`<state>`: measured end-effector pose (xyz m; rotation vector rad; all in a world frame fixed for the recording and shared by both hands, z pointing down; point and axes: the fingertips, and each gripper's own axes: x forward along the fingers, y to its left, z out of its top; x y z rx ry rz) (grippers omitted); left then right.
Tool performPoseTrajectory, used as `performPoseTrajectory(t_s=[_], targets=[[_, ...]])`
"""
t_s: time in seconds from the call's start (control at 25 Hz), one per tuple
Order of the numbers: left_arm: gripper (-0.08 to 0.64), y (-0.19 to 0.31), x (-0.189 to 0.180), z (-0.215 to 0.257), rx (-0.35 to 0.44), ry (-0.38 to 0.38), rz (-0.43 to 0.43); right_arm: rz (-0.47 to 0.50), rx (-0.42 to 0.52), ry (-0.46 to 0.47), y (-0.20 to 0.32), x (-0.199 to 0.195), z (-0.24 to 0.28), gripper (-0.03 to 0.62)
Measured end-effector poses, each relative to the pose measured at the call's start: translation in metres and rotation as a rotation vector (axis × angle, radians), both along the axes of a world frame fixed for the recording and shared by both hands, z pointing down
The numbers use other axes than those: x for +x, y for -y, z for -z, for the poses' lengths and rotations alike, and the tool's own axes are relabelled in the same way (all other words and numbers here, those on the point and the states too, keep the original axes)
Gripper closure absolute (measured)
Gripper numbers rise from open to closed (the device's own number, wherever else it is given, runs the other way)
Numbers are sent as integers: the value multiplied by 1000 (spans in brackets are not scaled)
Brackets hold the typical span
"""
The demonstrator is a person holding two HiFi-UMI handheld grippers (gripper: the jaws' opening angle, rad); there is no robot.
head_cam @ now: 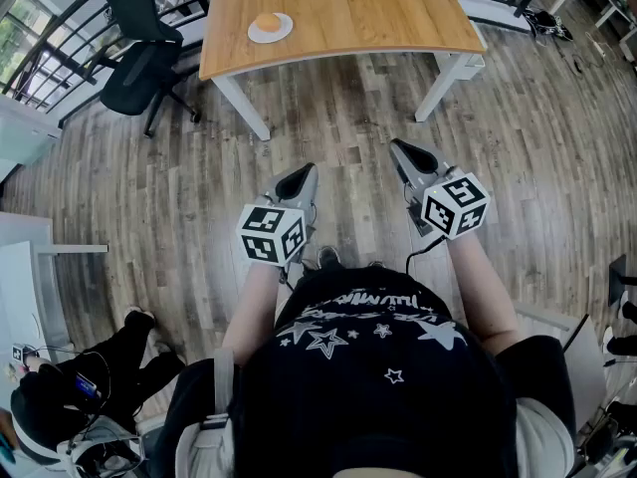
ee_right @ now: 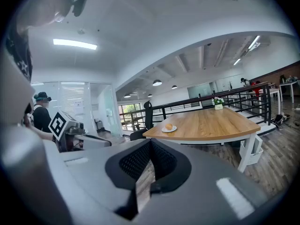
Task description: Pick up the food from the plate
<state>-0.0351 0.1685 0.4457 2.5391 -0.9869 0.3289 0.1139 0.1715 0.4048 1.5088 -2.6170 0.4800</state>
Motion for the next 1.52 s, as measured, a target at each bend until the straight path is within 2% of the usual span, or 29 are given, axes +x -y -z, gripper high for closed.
performPoseTrajectory(t_s=[0.56,0.76,1.08,1.24,1.52], targets=[[560,17,-10,-3,-2,-3,-10,-17,-14,1,16,-6,-6,592],[560,17,-29,-16,-29,-6,0,-24,-30,-5,26,-22,-17,592],[560,25,-47,-22,-30,-6,-41,-145,-65,-4,38,-24,-29,591],[560,38,-63,-27,-50,-14,-28,-184,-77,12,46,-20,-33,591],[560,56,-74,-40,-85,9,4,-170,-85,13,78,-19,-46,591]])
